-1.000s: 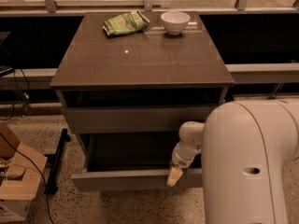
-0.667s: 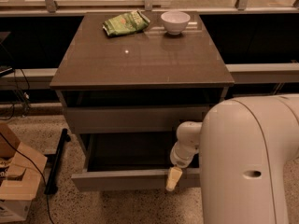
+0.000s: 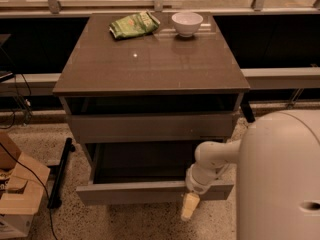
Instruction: Open middle drawer
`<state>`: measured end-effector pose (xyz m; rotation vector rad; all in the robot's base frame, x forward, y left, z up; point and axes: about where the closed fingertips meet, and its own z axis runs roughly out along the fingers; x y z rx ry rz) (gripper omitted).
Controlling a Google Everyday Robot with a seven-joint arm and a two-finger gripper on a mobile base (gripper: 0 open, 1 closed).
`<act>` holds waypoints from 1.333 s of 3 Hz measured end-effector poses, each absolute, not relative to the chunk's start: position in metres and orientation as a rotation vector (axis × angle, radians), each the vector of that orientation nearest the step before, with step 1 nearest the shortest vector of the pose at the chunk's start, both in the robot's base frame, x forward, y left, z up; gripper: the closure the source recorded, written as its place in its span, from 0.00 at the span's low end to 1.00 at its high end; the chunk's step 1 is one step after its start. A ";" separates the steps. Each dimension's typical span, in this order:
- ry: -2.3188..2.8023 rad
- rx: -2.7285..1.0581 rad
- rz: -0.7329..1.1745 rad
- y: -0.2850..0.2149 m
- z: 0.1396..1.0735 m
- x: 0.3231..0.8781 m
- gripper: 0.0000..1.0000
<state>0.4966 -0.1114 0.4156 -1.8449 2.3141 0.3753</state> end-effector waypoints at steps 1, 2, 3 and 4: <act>2.310 -1.769 0.533 -0.123 0.401 0.469 0.18; 2.310 -1.761 0.547 -0.122 0.407 0.466 0.43; 2.310 -1.761 0.547 -0.122 0.413 0.466 0.66; 2.310 -1.761 0.547 -0.122 0.413 0.466 0.63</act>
Offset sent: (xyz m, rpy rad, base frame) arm -0.0785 -0.0448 -0.0308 0.3069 0.1373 -0.1099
